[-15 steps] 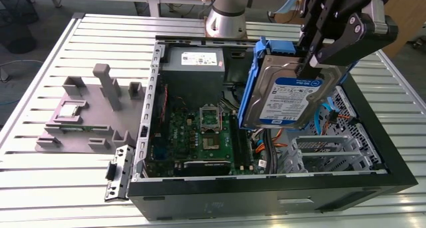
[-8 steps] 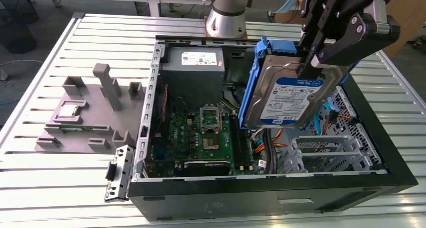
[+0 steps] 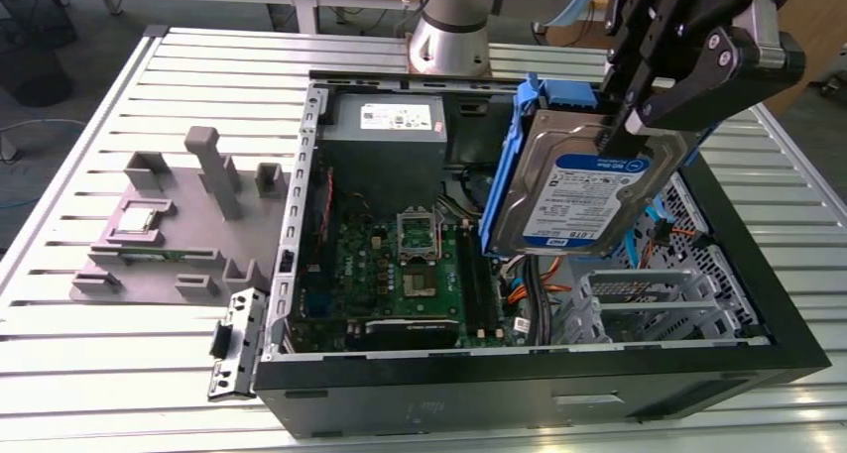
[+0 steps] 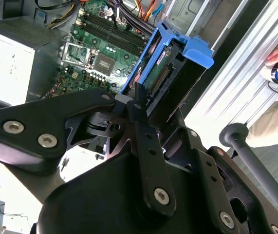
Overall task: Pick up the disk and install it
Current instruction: 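Pick up the disk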
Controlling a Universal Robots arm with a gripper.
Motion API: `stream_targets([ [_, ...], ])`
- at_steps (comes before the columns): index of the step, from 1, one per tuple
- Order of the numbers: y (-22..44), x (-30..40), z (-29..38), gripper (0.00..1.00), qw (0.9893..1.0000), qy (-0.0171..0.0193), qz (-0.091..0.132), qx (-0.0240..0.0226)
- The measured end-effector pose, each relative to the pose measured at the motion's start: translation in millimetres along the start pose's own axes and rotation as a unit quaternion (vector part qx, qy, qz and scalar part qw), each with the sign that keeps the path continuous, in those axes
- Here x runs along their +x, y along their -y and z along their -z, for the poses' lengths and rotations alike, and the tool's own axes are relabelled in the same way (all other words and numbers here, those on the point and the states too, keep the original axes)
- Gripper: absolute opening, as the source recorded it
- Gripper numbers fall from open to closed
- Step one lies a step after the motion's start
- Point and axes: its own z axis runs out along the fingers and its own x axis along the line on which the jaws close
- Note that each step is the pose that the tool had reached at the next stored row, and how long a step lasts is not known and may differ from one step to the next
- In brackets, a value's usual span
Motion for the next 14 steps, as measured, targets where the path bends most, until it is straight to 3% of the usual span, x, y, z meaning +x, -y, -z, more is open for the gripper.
stream_targets([
  [8, 1.7, -0.1, 0.0, 0.35, 1.0000, 0.0000, 0.000, 0.0000],
  [14, 11.1, -0.8, 0.2, 0.35, 1.0000, 0.0000, 0.000, 0.0000],
])
